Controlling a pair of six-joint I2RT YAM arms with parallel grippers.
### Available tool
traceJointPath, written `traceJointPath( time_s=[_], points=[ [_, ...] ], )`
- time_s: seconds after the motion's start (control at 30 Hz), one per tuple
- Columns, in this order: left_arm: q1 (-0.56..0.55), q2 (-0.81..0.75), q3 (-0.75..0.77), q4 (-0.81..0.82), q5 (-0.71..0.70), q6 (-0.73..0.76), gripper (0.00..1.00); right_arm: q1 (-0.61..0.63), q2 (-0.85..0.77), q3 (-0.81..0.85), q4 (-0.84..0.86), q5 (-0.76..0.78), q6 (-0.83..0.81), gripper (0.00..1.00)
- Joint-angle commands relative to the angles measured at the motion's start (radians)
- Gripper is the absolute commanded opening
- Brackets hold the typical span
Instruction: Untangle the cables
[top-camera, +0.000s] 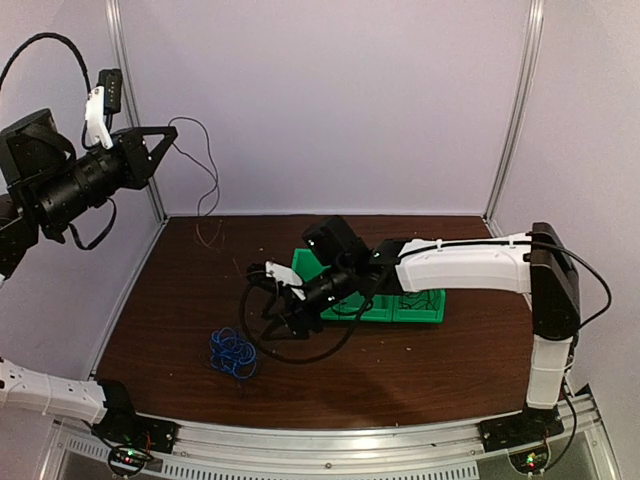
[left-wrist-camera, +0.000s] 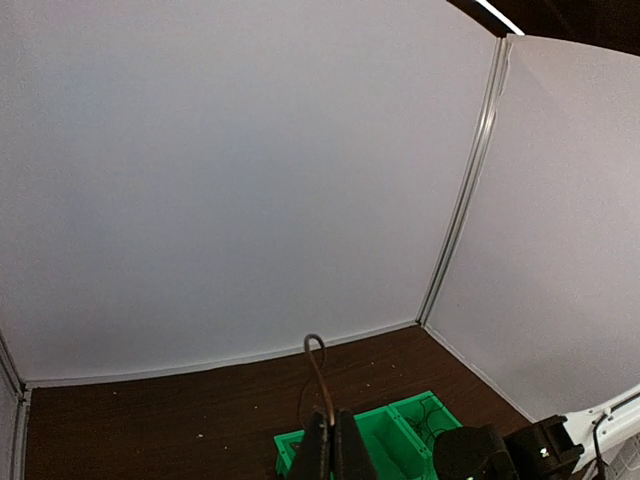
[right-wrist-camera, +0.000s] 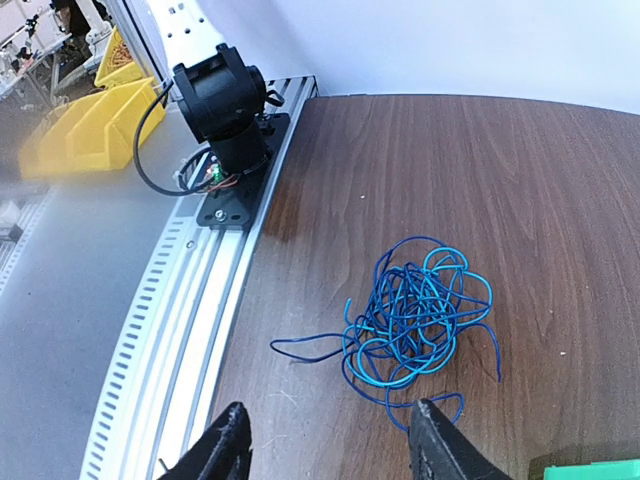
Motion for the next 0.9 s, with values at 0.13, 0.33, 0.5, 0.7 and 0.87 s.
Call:
traceJointPath(
  time_s=[0.13, 0.33, 0.5, 0.7, 0.87],
  points=[
    [0.000, -0.022, -0.104, 0.145, 0.000, -0.008, 0.00, -0.020, -0.077, -0.033, -0.230, -0.007, -0.143, 0.56],
    [0.000, 0.039, 0.013, 0.205, 0.046, 0.018, 0.00, -0.062, -0.086, -0.081, -0.251, 0.086, -0.185, 0.56],
    [0.000, 0.173, 0.214, 0.132, 0.065, 0.059, 0.00, -0.132, -0.109, -0.142, -0.284, 0.085, -0.225, 0.56],
    [0.000, 0.284, 0.255, 0.129, 0.057, 0.090, 0.00, -0.217, -0.273, -0.311, -0.243, 0.164, -0.258, 0.58],
    [0.000, 0.356, 0.290, 0.121, 0.054, 0.106, 0.00, -0.345, -0.354, -0.362, -0.265, 0.058, -0.233, 0.59]
  ],
)
